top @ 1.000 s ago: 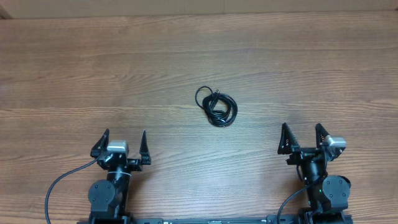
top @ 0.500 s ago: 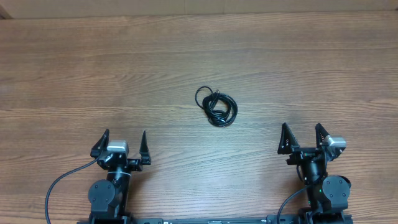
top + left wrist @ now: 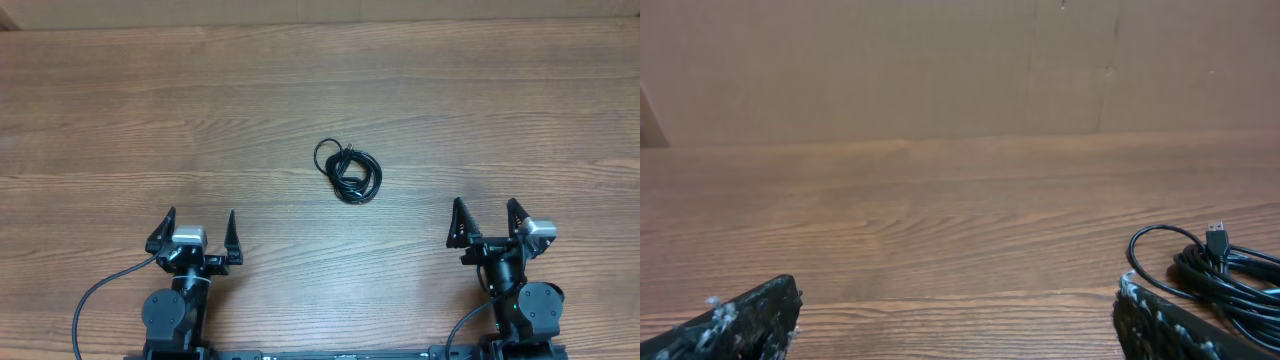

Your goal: Untangle cables

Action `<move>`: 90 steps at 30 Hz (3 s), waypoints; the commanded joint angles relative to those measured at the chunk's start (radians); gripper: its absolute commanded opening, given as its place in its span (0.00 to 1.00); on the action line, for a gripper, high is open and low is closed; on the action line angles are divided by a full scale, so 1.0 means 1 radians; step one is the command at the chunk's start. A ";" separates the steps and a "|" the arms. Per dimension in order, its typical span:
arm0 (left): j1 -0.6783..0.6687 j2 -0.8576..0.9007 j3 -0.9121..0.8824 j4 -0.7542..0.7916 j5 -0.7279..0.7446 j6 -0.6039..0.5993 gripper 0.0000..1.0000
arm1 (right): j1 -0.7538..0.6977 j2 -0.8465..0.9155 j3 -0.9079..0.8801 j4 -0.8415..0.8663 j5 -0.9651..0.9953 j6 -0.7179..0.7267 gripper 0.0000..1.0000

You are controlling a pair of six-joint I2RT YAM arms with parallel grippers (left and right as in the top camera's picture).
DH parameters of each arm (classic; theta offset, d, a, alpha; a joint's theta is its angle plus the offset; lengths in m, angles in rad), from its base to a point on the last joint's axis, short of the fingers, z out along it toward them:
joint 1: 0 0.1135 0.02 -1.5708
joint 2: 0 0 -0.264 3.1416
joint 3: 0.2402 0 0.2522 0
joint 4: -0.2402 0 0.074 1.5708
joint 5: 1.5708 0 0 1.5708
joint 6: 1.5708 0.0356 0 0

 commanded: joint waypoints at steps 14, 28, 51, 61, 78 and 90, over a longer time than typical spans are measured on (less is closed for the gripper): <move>0.011 -0.008 -0.004 0.000 0.011 0.019 1.00 | 0.002 -0.009 -0.010 0.006 -0.002 0.000 1.00; 0.011 -0.008 -0.004 0.000 0.011 0.019 0.99 | 0.002 -0.009 -0.010 0.006 -0.002 0.000 1.00; 0.011 -0.008 -0.004 0.000 0.013 0.018 1.00 | 0.002 -0.009 -0.010 0.006 -0.006 0.000 1.00; 0.011 -0.008 0.019 -0.042 0.020 -0.097 1.00 | 0.002 -0.009 0.001 -0.007 -0.024 0.087 1.00; 0.011 0.284 0.404 -0.377 0.020 -0.097 1.00 | 0.002 0.215 0.298 -0.275 -0.016 0.078 1.00; 0.010 0.784 0.907 -0.732 0.088 -0.097 0.99 | 0.003 0.700 0.749 -0.614 -0.020 0.078 1.00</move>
